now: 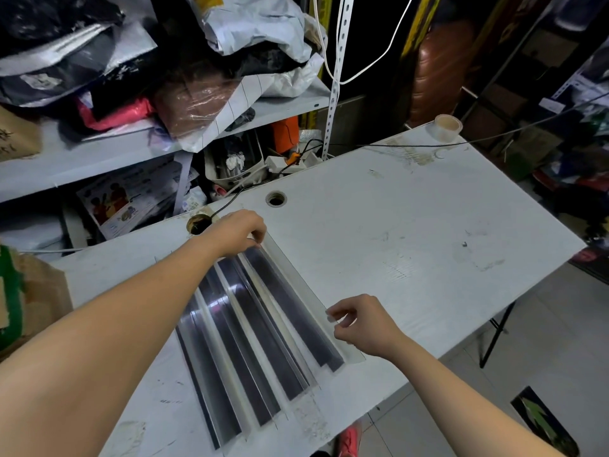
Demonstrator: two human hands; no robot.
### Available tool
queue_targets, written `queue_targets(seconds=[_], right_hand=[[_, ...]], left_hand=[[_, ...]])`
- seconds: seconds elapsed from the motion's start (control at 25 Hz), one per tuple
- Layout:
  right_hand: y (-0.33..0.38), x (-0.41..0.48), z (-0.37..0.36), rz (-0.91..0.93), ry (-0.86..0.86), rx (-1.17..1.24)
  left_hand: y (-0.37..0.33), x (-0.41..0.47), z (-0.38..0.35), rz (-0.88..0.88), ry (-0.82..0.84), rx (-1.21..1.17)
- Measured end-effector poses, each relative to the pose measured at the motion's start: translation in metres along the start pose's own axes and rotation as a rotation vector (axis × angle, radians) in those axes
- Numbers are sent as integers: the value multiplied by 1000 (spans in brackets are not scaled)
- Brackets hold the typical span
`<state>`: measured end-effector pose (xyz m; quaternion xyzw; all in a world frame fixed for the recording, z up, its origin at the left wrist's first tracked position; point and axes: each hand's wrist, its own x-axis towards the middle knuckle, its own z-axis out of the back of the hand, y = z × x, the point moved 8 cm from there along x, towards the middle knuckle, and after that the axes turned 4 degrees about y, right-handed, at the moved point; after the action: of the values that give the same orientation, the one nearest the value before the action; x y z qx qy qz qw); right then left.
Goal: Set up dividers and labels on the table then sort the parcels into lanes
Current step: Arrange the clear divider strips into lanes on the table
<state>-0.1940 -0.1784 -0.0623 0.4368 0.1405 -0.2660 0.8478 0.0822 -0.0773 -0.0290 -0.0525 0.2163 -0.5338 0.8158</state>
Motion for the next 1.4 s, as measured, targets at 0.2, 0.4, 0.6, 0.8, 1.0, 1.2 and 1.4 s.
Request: queue_targets(seconds=[0.2,0.4,0.6,0.8,1.0,1.2,1.4], right_hand=[[-10,-3,20,-10,4,-43],[-29,-5,43,-10,3,-67],[-57,-5,81,5,-4,-87],[-106,3,148,33,-30,-64],[-154,15,227,42,-88,-71],[-192,23,303,52,-163,-78],[-239,31,349,40,-243,-36]], left_hand=[[11,13,25,34,-69,-4],[2,36,39,69,-128,-29],[-27,81,52,91,-139,-32],[-90,148,62,95,-139,-7],[-150,224,81,64,-119,69],[-198,299,98,49,-143,114],[-252,371,105,-22,-144,134]])
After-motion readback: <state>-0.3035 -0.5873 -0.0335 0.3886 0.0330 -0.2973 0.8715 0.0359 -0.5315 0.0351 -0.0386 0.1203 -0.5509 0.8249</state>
